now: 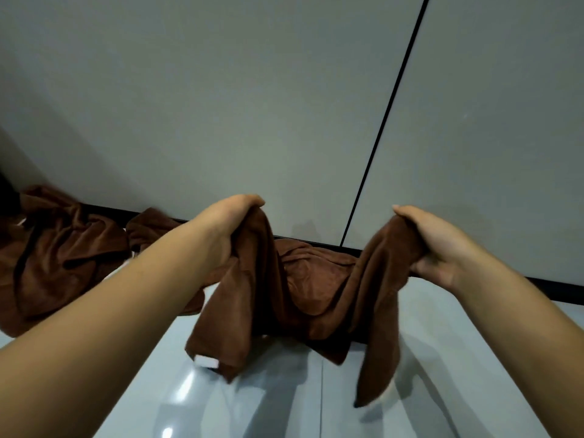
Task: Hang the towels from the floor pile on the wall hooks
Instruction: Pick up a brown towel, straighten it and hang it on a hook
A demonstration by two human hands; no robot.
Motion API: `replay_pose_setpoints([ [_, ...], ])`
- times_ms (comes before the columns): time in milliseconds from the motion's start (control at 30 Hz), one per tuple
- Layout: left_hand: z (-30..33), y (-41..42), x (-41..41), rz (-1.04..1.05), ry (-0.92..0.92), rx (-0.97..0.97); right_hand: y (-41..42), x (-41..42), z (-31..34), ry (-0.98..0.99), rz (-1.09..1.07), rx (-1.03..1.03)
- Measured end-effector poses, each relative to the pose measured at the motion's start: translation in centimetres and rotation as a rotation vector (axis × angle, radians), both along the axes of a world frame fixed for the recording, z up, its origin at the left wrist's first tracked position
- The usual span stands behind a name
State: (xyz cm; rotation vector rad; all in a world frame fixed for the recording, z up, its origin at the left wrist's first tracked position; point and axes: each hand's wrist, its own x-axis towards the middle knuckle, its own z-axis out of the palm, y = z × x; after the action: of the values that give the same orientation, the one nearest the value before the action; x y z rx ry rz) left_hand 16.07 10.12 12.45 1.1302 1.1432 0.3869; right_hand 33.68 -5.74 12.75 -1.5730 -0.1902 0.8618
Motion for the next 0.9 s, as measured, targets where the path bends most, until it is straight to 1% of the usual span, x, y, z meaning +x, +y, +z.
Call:
replay_pose_setpoints([
  [167, 0.2, -1.6, 2.2, -0.124, -0.054, 0.041, 1.9, -3.1, -0.4, -0.204, 0.228, -0.057],
  [267, 0.3, -2.9, 2.9, -0.220, -0.046, 0.128, 2.5, -4.4, -0.6, -0.233, 0.299, -0.034],
  [367, 0.2, -3.8, 3.2, -0.328, -0.131, 0.190, 2.8, -4.9, -0.8, -0.260, 0.326, -0.034],
  [433, 0.1, -3.8, 2.9, -0.357, -0.202, 0.177, 2.7, -4.7, -0.7, -0.245, 0.291, -0.017],
  [500, 0.0, -3.7, 2.6, -0.358, -0.273, 0.136, 2.4, -4.3, -0.5, -0.188, 0.256, 0.015],
  [600, 0.0, -3.9, 2.4, -0.318, -0.339, 0.093, 2.0, -4.1, -0.5, -0.144, 0.239, 0.026],
  [733, -0.3, -3.9, 2.8, -0.230, -0.339, 0.193, 1.9, -4.3, -0.2, -0.135, 0.241, 0.034],
  [833, -0.2, -4.5, 3.0, -0.256, -0.330, 0.283, 2.1, -4.6, 0.1, -0.108, 0.251, 0.060],
  [900, 0.1, -5.0, 2.9, -0.293, -0.331, 0.319, 2.0, -4.8, 0.3, -0.041, 0.251, 0.094],
])
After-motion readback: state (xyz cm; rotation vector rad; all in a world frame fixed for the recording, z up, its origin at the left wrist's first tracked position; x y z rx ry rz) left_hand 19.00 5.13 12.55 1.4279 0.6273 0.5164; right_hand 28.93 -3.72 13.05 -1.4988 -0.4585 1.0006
